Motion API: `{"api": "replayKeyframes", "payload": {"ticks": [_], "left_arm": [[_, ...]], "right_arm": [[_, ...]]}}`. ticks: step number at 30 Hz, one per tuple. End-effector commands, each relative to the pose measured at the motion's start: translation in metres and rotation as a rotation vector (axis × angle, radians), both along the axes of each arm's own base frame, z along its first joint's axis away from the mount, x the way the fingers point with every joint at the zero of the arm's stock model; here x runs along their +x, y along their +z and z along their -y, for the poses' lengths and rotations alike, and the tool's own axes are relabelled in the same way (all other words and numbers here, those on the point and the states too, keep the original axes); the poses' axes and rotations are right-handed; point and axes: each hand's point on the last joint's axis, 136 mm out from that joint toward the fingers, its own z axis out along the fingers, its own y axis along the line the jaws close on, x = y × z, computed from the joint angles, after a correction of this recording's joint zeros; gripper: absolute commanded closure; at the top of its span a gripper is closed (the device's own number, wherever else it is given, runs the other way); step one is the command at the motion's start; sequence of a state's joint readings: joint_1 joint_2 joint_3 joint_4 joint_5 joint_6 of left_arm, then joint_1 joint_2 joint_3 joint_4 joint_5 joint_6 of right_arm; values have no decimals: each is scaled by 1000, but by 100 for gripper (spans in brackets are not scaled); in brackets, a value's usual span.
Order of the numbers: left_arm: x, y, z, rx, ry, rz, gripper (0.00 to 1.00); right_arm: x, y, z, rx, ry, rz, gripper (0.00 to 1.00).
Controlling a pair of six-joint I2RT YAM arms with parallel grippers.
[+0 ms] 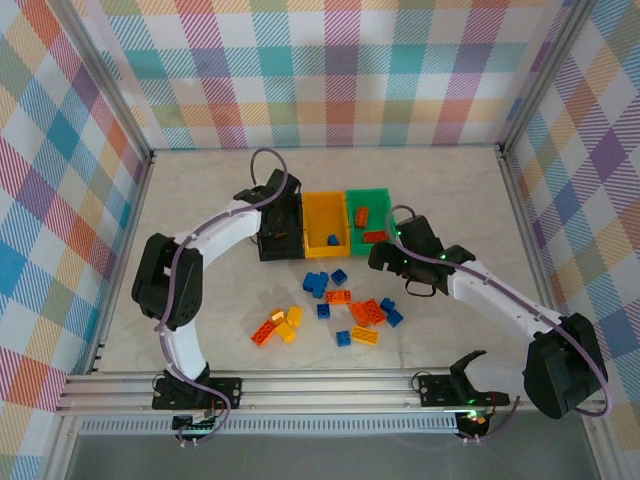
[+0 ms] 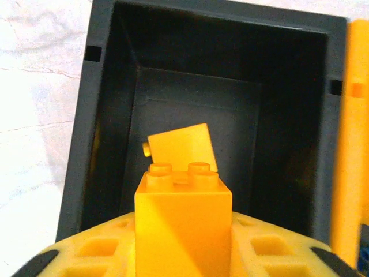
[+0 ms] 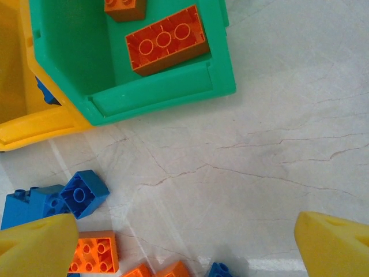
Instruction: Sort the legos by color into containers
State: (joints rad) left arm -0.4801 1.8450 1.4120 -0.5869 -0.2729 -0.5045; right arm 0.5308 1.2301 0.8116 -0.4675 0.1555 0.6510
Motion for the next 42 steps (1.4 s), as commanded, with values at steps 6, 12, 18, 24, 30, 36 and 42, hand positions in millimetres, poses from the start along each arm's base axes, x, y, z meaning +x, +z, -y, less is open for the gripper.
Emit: {"api": "replayKeyframes", "payload": {"ticks": [6, 12, 18, 24, 30, 36, 42], "left_arm": [[8, 67, 22, -107, -54, 115, 34], [-46, 102, 41, -218, -159, 153, 10], [-133, 65, 17, -216, -180, 40, 6], [-194, 17, -15, -228, -134, -75, 0], [-211, -4, -28, -269, -69, -79, 0], [-208, -5, -28, -263, -61, -73, 0], [-208, -13, -26, -251, -64, -95, 0]], "right_arm": [[-11, -6, 1, 10, 11, -43, 3], [-17, -15, 2, -2, 21, -77, 3], [-23, -22, 1, 17, 23, -98, 3], [-29, -38, -2, 6, 47, -157, 4], [-42, -55, 0, -46, 60, -248, 9], [-62, -64, 1, -83, 87, -311, 18], [-84, -75, 4, -121, 82, -365, 27]]}}
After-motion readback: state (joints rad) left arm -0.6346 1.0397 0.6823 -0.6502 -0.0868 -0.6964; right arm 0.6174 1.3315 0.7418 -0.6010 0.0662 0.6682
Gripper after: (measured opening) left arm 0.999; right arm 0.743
